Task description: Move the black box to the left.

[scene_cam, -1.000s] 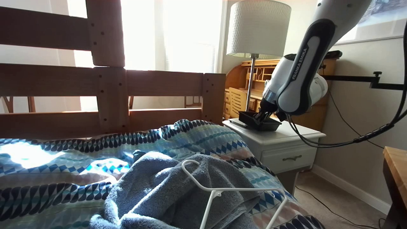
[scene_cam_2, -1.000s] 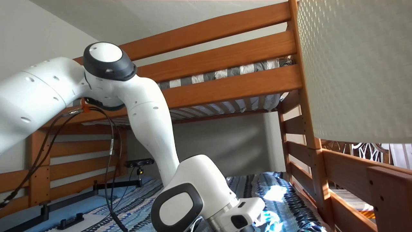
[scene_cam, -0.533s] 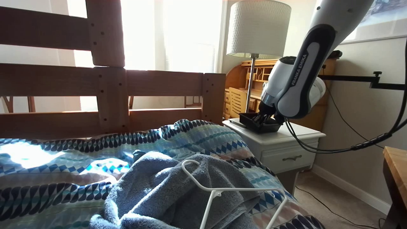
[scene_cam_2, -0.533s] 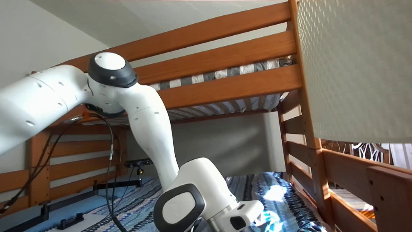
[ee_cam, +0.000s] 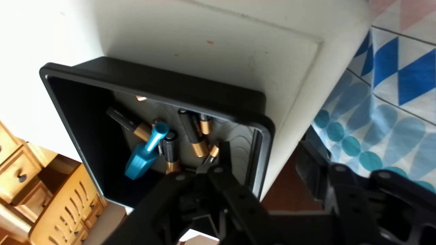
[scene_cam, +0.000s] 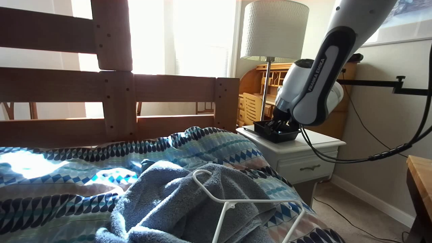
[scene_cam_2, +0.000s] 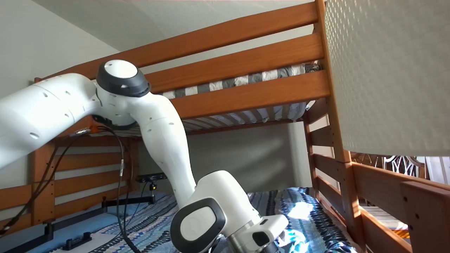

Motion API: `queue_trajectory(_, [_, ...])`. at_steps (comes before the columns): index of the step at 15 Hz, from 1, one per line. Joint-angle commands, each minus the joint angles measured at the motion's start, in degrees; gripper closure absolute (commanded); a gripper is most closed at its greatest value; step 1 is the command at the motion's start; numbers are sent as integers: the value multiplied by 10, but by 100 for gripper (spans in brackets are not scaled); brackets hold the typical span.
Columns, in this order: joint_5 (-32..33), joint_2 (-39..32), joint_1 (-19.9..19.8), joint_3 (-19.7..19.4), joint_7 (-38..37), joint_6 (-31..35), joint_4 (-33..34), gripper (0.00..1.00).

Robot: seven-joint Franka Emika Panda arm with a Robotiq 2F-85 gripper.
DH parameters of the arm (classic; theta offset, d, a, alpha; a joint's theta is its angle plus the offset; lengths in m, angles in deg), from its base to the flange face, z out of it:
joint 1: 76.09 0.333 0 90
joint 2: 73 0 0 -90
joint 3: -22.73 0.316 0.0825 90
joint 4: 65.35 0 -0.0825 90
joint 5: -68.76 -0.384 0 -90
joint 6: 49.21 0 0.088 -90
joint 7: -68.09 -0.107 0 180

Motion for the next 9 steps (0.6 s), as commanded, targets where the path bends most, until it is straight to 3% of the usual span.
queue_trajectory(1, [6, 2, 18, -13, -16, -11, 2, 13])
queue_trajectory(3, [10, 25, 29, -17, -12, -36, -9, 1])
queue_trajectory(9, [39, 111, 91, -60, -15, -95, -51, 0])
